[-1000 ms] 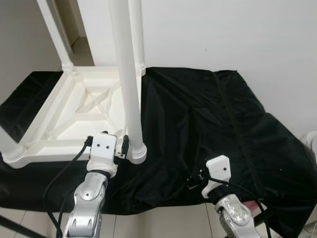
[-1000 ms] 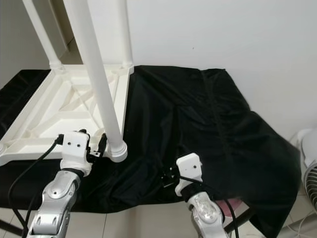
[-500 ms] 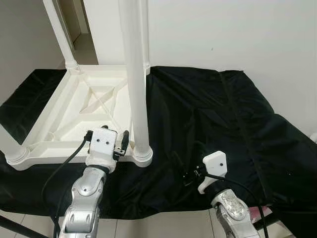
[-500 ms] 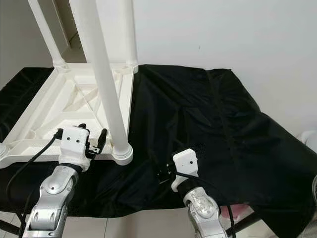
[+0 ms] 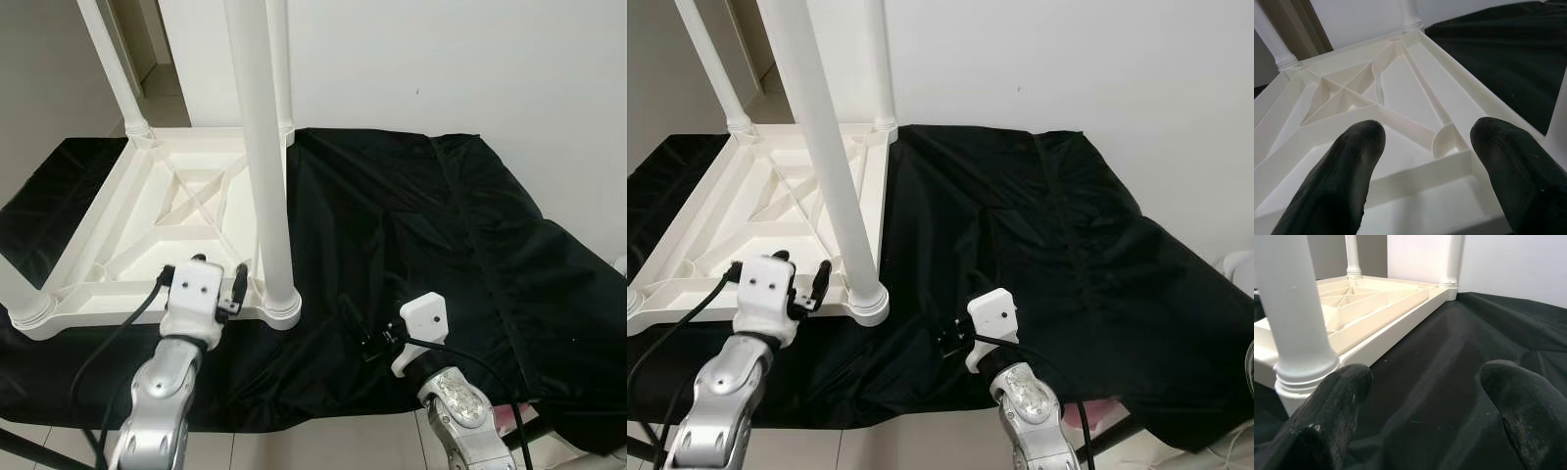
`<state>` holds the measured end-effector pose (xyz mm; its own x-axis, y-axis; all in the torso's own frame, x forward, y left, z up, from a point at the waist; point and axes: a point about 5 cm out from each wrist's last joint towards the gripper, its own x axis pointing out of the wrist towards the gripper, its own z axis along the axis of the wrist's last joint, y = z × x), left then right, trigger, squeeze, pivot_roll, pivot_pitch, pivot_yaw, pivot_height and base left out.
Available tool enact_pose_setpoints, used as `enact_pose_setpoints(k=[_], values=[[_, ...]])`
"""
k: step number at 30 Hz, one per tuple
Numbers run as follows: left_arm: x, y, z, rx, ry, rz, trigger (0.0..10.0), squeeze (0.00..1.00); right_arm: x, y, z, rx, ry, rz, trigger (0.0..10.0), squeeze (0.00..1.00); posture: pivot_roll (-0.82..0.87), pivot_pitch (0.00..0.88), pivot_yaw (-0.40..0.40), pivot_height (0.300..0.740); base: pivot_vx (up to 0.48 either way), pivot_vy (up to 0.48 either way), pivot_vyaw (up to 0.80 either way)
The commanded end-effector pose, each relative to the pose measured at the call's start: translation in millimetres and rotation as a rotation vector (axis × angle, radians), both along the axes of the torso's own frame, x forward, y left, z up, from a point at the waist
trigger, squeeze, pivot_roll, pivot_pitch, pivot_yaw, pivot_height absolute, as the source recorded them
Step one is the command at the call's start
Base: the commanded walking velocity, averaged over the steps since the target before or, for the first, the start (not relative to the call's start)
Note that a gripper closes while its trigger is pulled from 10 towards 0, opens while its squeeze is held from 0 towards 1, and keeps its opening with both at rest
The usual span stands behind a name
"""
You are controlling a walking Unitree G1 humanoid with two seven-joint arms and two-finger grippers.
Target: Building children table
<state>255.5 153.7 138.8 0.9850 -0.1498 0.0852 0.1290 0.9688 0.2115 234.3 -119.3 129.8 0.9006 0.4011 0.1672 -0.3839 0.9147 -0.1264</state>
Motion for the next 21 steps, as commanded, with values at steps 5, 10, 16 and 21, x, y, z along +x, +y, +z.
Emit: enact_pose_setpoints(k=[5, 10, 16, 21], values=[[-3.2, 15.1, 2, -0.003, -0.001, 0.023, 10.0, 0.0, -0.4, 4.7, -3, -0.004, 0.014, 0.014, 10.0, 0.0, -0.02, 0.04, 0.046, 0.74, 0.0, 0.0, 0.0], [-3.2, 20.5, 3, -0.008, 0.002, 0.037, 10.0, 0.0, -4.1, 15.8, -3, -0.015, 0.041, 0.159, 10.0, 0.0, -0.02, 0.036, 0.047, 0.74, 0.0, 0.0, 0.0], [-1.4, 27.6, 2, 0.008, 0.006, 0.009, 10.0, 0.0, -1.5, 15.8, -2, -0.053, 0.062, 0.263, 10.0, 0.0, -0.02, 0.024, 0.039, 0.74, 0.0, 0.0, 0.0], [2.7, 35.1, 3, -0.001, 0.01, 0.025, 10.0, 0.0, 3.4, 18.0, 0, -0.069, 0.052, 0.287, 10.0, 0.0, -0.02, 0.019, 0.034, 0.74, 0.0, 0.0, 0.0]])
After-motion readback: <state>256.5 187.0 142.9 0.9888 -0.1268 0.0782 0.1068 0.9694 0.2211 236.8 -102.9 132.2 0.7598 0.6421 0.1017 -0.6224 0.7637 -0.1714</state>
